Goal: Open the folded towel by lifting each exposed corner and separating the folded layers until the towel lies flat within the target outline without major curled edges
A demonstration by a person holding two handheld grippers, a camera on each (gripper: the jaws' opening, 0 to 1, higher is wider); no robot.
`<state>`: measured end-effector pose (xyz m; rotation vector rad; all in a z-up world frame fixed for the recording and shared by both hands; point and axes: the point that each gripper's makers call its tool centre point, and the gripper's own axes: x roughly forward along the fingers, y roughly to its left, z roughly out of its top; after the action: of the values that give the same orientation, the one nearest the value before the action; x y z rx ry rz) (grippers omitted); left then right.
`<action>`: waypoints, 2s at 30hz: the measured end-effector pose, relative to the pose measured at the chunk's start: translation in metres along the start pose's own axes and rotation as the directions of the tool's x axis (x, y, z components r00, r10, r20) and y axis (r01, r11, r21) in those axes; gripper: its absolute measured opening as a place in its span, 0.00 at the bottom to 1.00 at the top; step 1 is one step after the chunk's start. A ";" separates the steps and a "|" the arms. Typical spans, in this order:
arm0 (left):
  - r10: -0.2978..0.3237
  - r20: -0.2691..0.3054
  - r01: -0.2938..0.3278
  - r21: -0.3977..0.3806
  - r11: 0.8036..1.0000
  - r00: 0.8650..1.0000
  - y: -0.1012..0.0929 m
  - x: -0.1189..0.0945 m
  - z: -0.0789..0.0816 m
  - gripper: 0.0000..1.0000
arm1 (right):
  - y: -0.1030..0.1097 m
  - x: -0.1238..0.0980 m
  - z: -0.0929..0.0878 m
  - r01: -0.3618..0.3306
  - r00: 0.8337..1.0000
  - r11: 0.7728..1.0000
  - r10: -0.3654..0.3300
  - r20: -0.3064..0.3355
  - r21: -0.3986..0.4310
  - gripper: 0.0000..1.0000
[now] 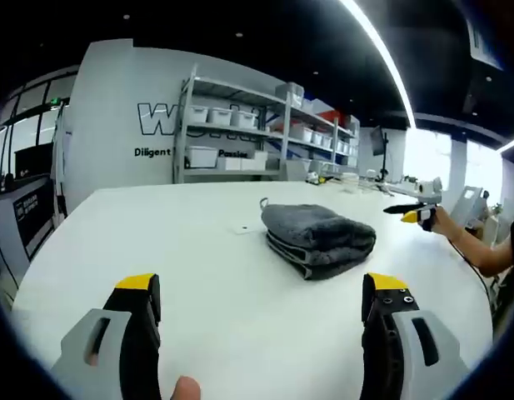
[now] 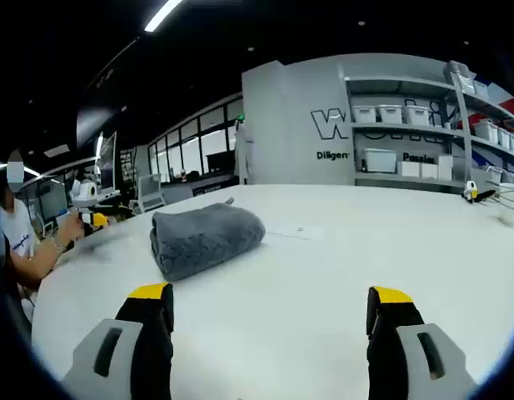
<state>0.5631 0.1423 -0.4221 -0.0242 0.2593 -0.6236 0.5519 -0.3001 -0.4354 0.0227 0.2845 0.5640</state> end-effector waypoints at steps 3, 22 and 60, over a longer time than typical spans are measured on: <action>-0.002 -0.001 0.002 -0.002 1.000 1.000 -0.001 0.001 -0.001 1.00 | -0.002 0.000 0.000 0.005 1.000 1.000 -0.005 0.004 0.005 0.98; -0.004 -0.001 0.004 0.011 1.000 1.000 -0.003 -0.001 0.002 1.00 | -0.004 0.001 -0.005 0.006 1.000 1.000 -0.006 -0.009 0.019 0.98; -0.008 -0.054 0.011 0.041 0.999 0.998 -0.005 0.000 -0.007 0.98 | 0.012 0.003 0.004 -0.073 0.997 0.997 0.074 0.027 -0.033 0.98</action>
<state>0.5583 0.1389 -0.4281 0.0310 0.2990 -0.6394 0.5491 -0.2881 -0.4307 0.0098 0.2479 0.6405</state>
